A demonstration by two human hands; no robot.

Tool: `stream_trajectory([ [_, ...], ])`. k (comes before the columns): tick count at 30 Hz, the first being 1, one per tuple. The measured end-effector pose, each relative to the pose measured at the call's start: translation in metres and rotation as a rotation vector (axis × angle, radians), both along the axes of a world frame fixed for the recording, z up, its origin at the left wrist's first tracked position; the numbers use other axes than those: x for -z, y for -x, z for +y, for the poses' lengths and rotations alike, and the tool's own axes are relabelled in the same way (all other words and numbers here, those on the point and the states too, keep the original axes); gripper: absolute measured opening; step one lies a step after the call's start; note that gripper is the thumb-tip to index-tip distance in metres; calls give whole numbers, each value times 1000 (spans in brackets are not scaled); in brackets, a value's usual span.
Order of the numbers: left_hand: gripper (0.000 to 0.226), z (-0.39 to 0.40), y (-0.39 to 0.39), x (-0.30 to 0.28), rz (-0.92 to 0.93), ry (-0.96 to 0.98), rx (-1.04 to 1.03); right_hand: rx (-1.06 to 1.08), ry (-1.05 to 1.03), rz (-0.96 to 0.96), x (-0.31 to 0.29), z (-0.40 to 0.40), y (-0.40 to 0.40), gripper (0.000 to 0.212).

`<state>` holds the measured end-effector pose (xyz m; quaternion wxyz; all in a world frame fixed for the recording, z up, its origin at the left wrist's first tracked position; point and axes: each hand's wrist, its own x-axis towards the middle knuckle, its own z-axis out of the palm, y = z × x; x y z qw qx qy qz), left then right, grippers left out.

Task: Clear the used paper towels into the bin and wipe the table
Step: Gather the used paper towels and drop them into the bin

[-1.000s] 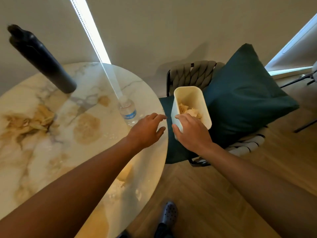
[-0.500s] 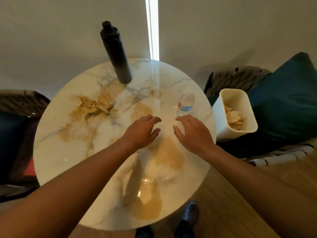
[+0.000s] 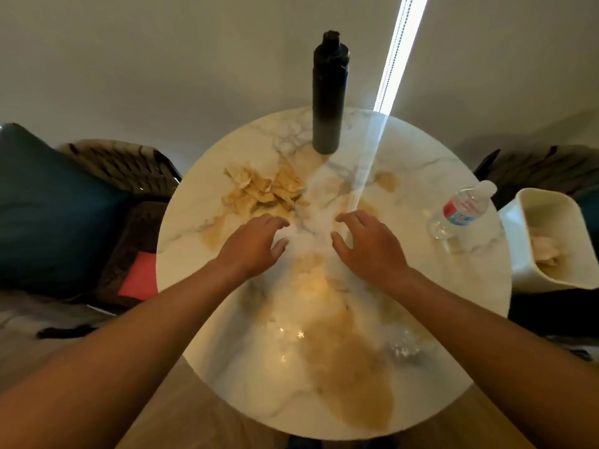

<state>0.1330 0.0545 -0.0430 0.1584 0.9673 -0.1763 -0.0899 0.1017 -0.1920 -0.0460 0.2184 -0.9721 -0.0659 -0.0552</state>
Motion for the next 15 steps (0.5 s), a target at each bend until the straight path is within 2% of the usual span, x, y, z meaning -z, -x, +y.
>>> stream_trajectory([
  [8, 41, 43, -31, 11, 2, 2, -68, -95, 45, 51, 11, 49, -39, 37],
  [15, 41, 56, -71, 16, -77, 17, -71, -113, 40, 94, 23, 74, -85, 39],
])
